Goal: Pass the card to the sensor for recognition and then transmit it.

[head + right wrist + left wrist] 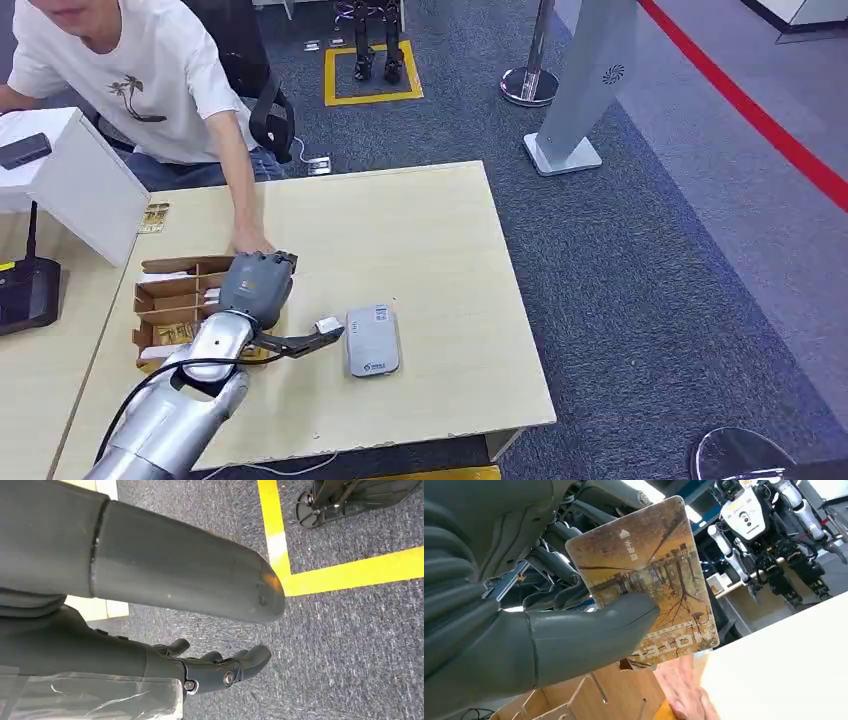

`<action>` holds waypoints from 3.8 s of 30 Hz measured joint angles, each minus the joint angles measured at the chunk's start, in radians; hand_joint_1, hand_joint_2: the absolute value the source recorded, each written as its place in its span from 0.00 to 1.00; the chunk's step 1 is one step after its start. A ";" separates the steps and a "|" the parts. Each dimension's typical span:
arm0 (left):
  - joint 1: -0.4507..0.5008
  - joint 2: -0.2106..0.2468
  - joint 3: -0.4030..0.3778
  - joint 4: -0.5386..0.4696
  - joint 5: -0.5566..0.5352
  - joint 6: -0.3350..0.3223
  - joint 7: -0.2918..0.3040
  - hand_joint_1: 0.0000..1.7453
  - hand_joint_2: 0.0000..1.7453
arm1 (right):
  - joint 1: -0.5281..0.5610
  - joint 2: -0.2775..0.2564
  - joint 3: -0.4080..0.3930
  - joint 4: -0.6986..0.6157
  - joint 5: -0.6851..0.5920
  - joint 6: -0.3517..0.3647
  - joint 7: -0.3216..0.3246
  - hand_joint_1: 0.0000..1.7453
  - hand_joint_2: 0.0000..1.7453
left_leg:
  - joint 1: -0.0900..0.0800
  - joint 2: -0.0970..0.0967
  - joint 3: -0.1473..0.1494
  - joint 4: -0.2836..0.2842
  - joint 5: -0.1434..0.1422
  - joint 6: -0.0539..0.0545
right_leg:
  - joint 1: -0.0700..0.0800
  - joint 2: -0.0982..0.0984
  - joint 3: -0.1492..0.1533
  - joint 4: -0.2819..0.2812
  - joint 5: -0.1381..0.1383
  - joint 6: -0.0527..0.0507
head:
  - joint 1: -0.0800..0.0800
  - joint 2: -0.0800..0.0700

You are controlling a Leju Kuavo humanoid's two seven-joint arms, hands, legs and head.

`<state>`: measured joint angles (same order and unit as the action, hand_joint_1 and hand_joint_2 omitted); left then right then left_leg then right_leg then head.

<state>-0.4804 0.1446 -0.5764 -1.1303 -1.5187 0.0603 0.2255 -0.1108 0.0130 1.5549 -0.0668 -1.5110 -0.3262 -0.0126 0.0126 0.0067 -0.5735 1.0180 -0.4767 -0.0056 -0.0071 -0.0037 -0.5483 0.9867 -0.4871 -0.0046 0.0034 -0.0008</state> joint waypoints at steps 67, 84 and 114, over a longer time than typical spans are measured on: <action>0.302 -0.111 0.134 -0.188 -0.022 0.238 0.002 1.00 1.00 | 0.010 0.021 0.000 -0.005 -0.005 -0.007 -0.005 0.00 1.00 | 0.000 0.000 0.000 0.000 0.000 0.000 | 0.000 0.000 0.000 0.000 0.000 0.000 | 0.000 0.000; 0.307 -0.137 0.068 -0.160 0.068 0.189 -0.030 1.00 1.00 | 0.008 0.021 0.000 -0.005 -0.006 -0.008 0.002 0.00 1.00 | 0.000 0.000 0.000 0.000 0.000 0.000 | 0.000 0.000 0.000 0.000 0.000 0.000 | 0.000 0.000; 0.334 -0.138 0.064 -0.142 0.125 0.190 -0.027 1.00 1.00 | 0.008 0.021 0.000 -0.005 -0.001 -0.003 0.006 0.00 1.00 | 0.000 0.000 0.000 0.000 0.000 0.000 | 0.000 0.000 0.000 0.000 0.000 0.000 | 0.000 0.000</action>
<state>-0.1468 0.0061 -0.5123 -1.2718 -1.3939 0.2502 0.1980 -0.1031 0.0336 1.5553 -0.0717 -1.5122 -0.3296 -0.0061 0.0125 0.0063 -0.5739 1.0180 -0.4769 -0.0054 -0.0073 -0.0041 -0.5482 0.9865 -0.4872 -0.0043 0.0034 -0.0008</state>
